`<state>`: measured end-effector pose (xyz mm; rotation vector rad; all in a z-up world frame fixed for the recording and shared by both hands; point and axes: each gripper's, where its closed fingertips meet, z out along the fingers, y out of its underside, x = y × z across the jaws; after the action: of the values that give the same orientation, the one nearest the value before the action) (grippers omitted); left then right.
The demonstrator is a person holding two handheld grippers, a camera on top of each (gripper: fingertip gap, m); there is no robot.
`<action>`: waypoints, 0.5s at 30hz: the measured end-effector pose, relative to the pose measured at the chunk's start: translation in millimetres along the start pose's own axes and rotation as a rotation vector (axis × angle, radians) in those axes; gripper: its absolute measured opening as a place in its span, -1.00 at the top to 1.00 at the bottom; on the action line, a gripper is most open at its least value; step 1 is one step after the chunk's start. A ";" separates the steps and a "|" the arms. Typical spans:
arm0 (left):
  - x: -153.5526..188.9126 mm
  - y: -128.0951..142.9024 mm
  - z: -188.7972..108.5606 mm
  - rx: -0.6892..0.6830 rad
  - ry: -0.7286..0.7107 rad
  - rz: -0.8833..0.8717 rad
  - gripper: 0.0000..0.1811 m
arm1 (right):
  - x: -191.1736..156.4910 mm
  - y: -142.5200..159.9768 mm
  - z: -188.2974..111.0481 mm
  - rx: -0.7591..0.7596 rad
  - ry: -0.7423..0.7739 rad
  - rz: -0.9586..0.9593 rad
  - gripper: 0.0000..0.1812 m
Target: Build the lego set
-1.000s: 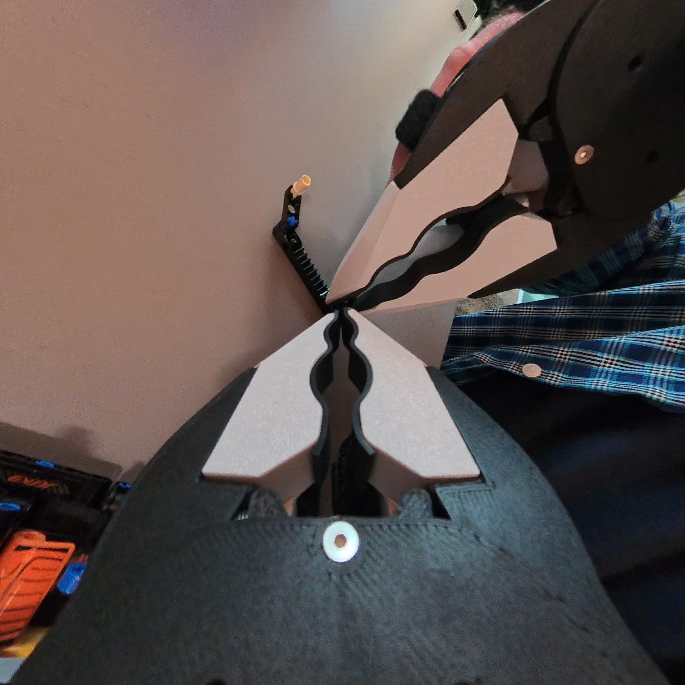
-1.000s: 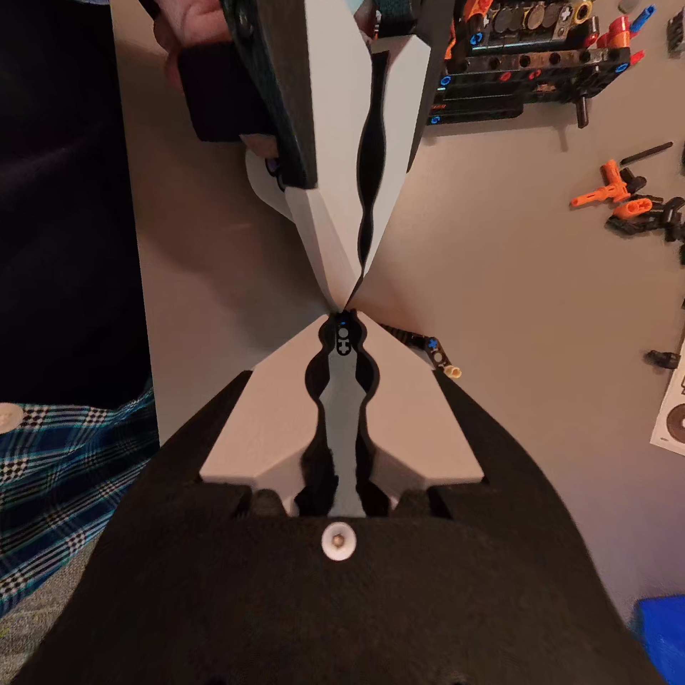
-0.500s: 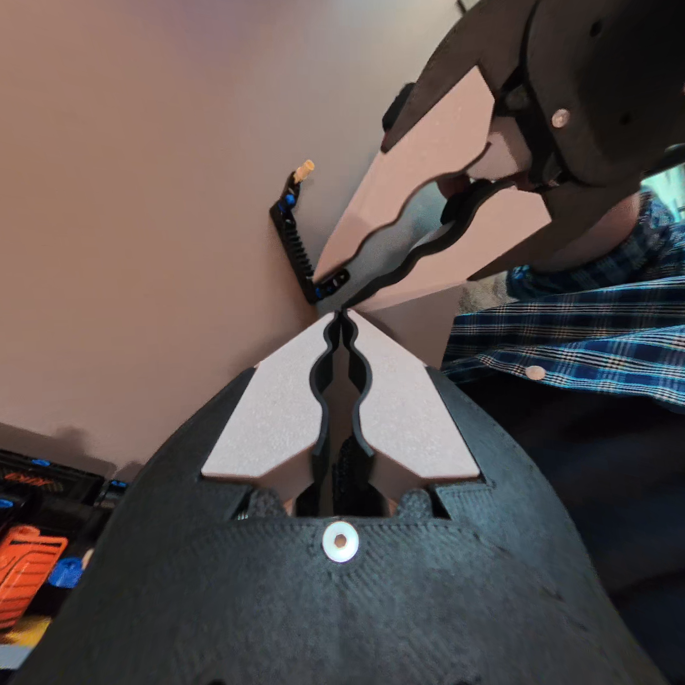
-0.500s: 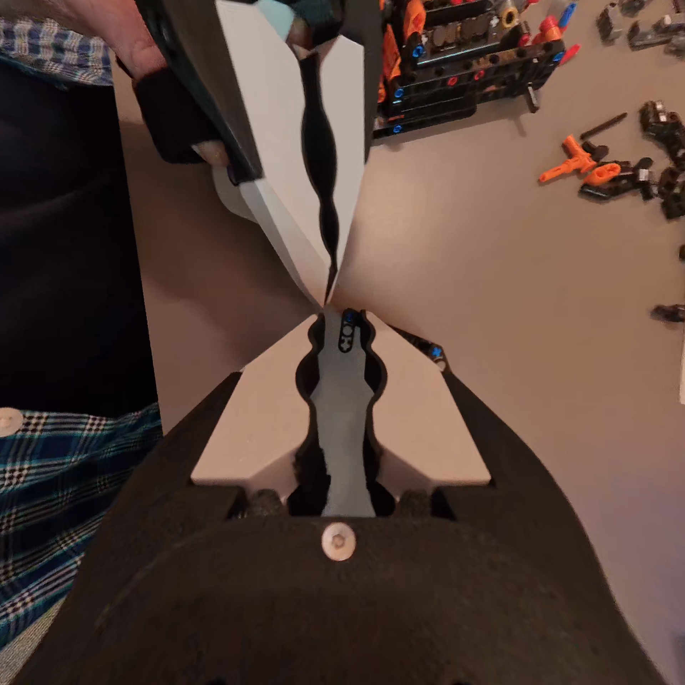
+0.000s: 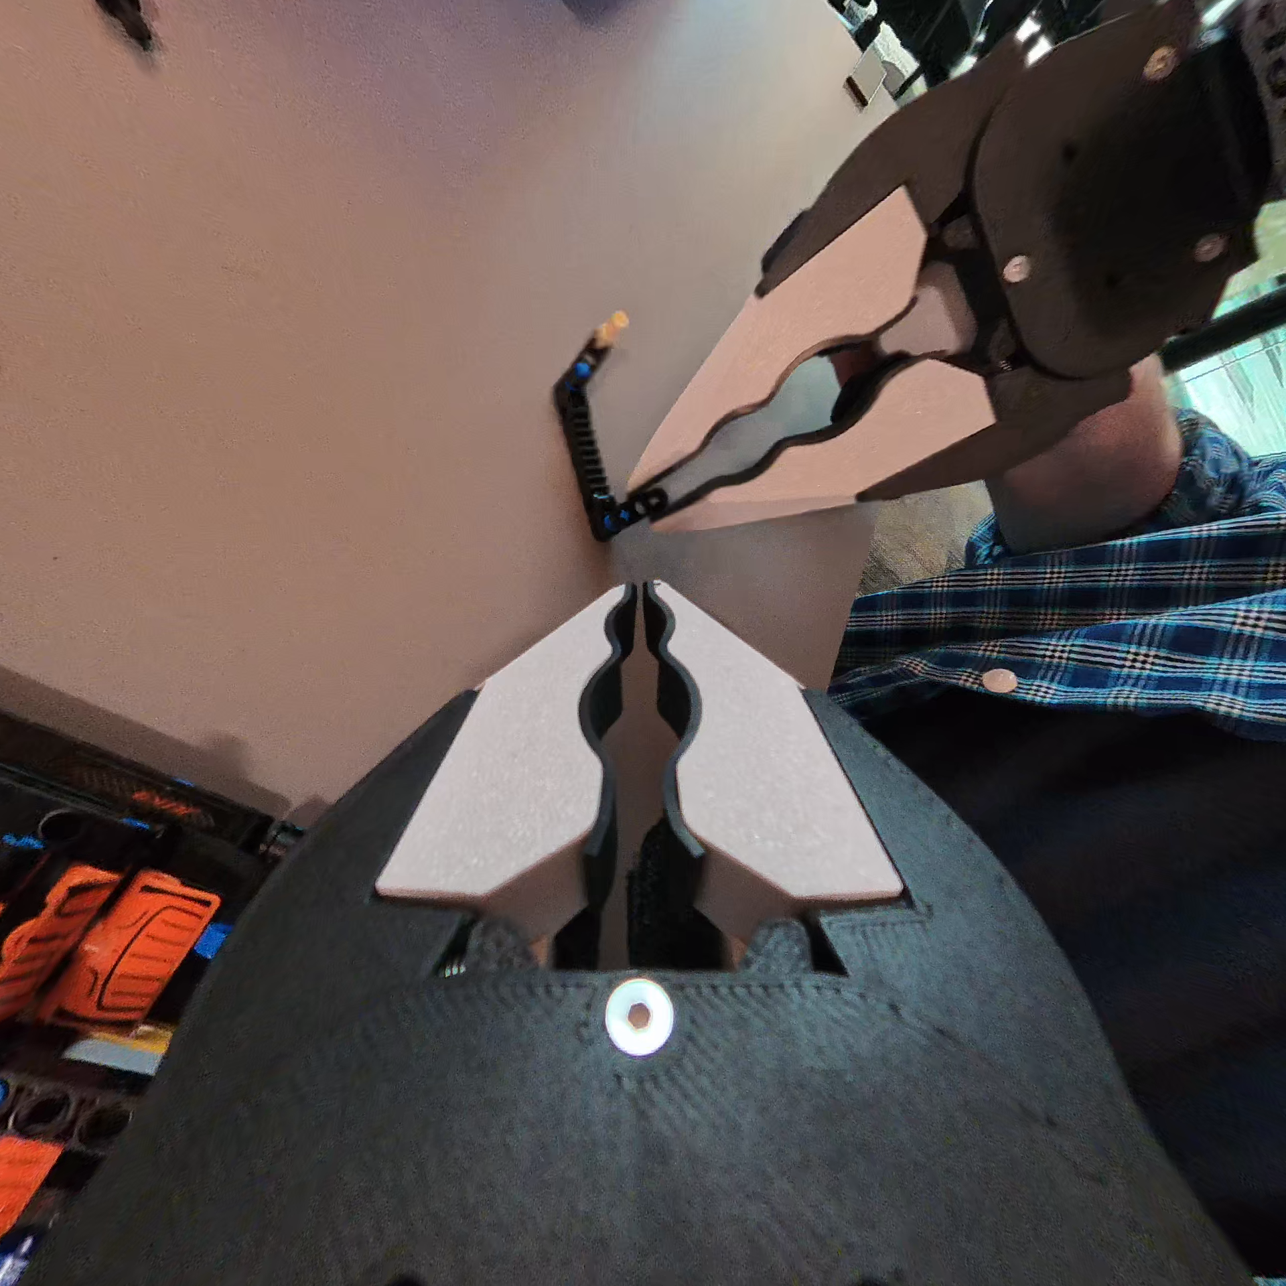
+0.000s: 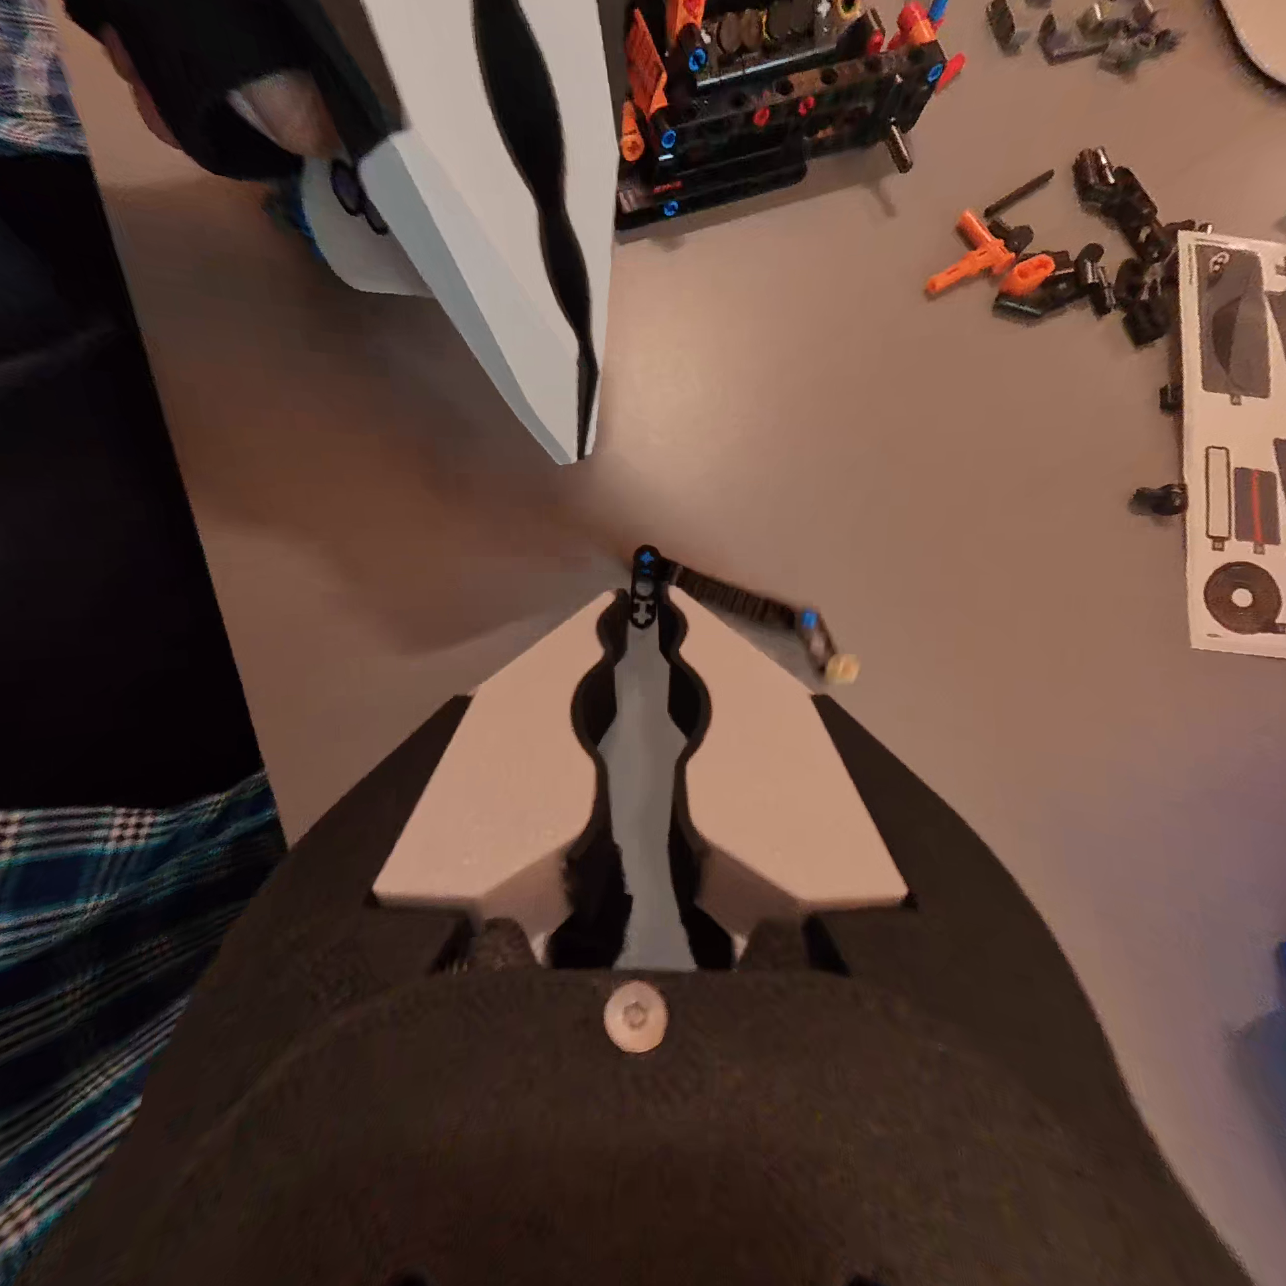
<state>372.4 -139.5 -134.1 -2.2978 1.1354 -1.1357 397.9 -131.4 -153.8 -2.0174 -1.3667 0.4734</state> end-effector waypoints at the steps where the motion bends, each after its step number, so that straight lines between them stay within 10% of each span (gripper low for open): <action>1: 0.8 -0.8 -1.1 0.008 0.001 0.004 0.98 | -1.1 0.7 2.4 -0.003 -0.005 -0.006 0.91; 9: 7.8 -25.8 -40.3 0.211 0.021 0.007 0.77 | -16.0 -59.0 -37.2 0.305 -0.067 -0.092 0.95; 15: 36.0 -52.0 -90.1 0.453 0.442 -0.191 0.59 | -36.8 -114.4 -62.3 0.503 -0.213 -0.240 0.95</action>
<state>341.7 -130.8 -28.7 -1.8793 0.6925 -1.8233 343.5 -156.1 -32.3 -1.4094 -1.4191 0.8444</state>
